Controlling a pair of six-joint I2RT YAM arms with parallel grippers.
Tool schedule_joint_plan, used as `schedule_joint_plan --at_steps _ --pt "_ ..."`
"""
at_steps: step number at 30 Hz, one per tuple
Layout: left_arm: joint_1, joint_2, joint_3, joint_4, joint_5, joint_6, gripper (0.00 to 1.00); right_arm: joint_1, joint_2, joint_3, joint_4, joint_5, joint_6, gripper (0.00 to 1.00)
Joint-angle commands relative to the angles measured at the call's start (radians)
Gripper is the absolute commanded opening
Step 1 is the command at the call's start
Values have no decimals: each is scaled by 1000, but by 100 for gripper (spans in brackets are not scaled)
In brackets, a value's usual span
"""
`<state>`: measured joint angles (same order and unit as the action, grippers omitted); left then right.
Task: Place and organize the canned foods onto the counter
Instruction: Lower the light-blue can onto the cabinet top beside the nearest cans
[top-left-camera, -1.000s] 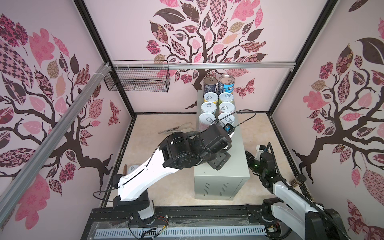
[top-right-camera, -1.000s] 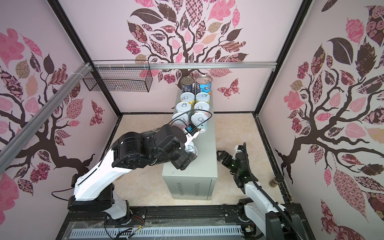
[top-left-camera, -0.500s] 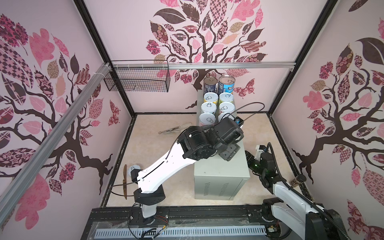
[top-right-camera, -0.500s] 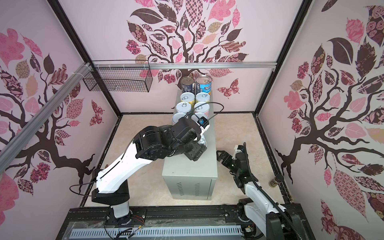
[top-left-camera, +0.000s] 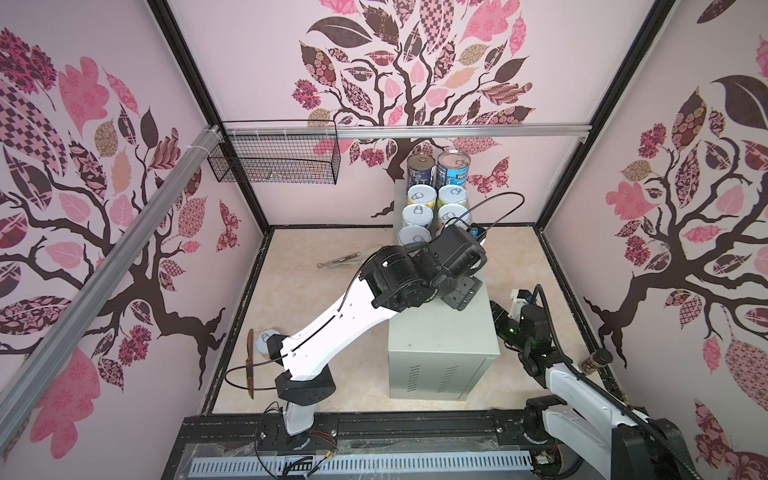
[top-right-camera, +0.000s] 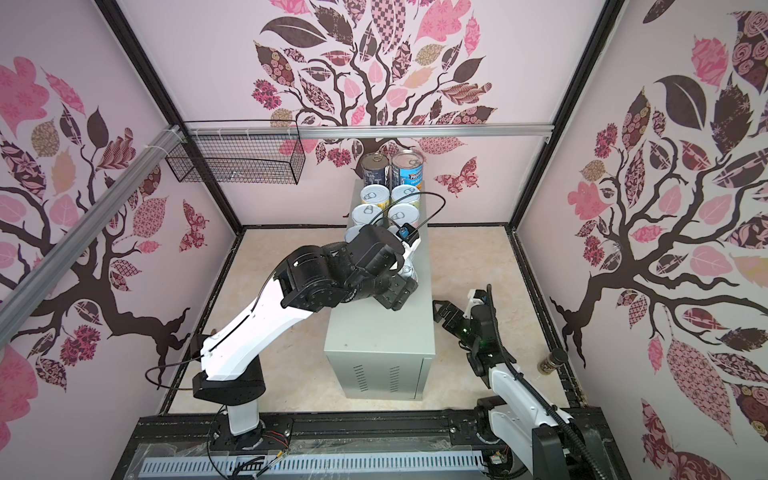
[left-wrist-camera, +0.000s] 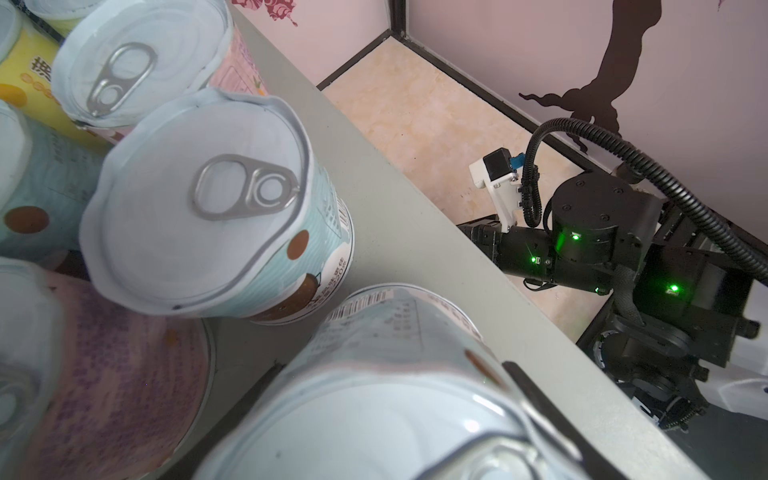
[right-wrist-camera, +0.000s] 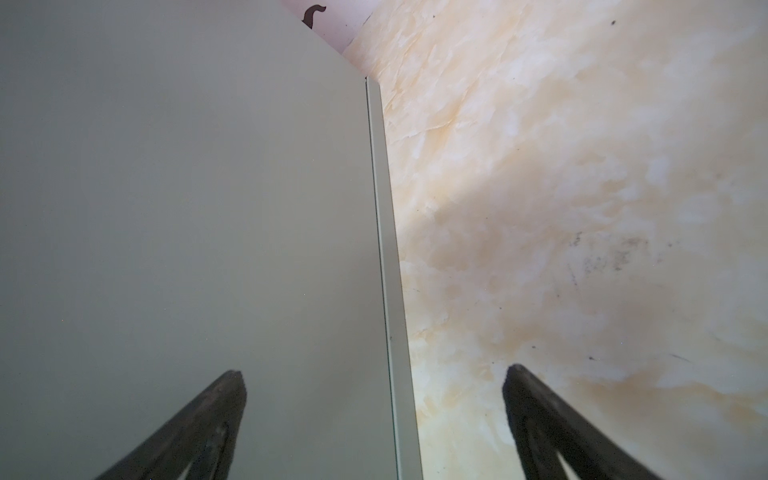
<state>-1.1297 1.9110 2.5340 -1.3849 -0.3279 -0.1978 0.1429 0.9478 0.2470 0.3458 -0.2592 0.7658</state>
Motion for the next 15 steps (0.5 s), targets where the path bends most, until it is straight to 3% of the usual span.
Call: schedule_joint_plan --at_steps 1,15 --pt "11 15 46 24 6 8 66 6 -16 -12 19 -6 4 100" --pt "13 22 31 24 -3 15 87 6 -21 -11 14 -3 0 100"
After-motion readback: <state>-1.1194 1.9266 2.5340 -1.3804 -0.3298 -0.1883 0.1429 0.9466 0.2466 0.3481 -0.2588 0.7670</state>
